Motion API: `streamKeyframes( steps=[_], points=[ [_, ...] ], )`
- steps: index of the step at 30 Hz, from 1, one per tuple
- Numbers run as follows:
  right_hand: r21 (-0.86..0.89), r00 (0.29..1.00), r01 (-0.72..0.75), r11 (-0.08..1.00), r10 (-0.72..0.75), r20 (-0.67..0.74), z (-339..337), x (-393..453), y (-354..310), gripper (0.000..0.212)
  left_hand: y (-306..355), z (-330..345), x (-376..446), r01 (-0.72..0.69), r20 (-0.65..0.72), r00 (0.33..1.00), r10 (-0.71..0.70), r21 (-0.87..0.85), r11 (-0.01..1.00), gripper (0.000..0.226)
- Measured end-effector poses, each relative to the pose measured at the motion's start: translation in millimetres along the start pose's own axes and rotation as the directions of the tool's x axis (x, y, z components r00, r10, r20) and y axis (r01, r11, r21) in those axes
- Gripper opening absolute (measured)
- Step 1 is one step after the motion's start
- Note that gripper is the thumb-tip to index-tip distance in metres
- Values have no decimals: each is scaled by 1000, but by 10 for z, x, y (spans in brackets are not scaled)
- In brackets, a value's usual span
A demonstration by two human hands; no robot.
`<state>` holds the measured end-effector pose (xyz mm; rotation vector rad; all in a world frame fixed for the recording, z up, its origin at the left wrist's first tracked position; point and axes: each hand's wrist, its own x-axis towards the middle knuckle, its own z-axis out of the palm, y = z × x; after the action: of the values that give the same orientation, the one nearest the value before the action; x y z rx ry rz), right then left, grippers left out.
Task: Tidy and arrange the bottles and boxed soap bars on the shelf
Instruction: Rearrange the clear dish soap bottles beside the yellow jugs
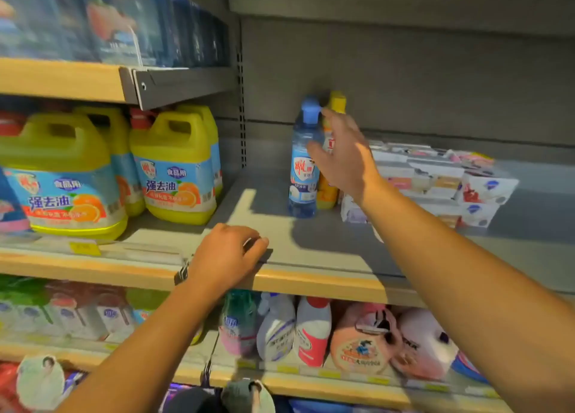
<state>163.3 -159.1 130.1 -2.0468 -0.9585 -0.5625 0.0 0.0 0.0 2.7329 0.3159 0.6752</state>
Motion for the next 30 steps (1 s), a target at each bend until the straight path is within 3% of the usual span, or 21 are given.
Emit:
streamKeyframes(
  steps=[3,6,8,10,13,15,19,22,26,30],
  points=[
    [-207,998,35,978,-43,-37,84,318,-47,62,-1,65,-39,21,-73,997,-9,164,986,46],
    [-367,1000,-9,930,13,9,176,513,-83,59,-6,102,-44,9,-84,996,5,170,985,53],
    [-387,1000,8,922,-11,-5,214,513,-76,53,-50,107,-39,17,-112,994,1,160,987,51],
    [-327,997,26,945,-50,-65,218,451,-85,44,-49,129,-40,30,-128,992,-9,159,987,50],
    [-53,993,37,998,-43,-109,173,273,-173,33,-40,142,-23,67,-121,991,-49,157,985,51],
    [12,992,73,997,-71,-109,110,133,-263,31,-23,116,-17,102,-91,992,-90,132,986,54],
    [153,981,102,983,-73,-181,-27,-65,-441,27,49,-20,-5,170,21,985,-169,-138,976,64],
    [318,968,30,948,52,-247,-173,-134,-634,27,236,-200,-63,99,1,994,-108,-418,903,75],
    [584,958,-99,806,235,-163,-361,-318,-867,27,561,-361,-349,-2,-64,996,-62,-710,704,53],
    [581,934,-289,761,356,-1,-433,-574,-928,30,718,-441,-715,87,40,994,-103,-856,509,35]
  ],
)
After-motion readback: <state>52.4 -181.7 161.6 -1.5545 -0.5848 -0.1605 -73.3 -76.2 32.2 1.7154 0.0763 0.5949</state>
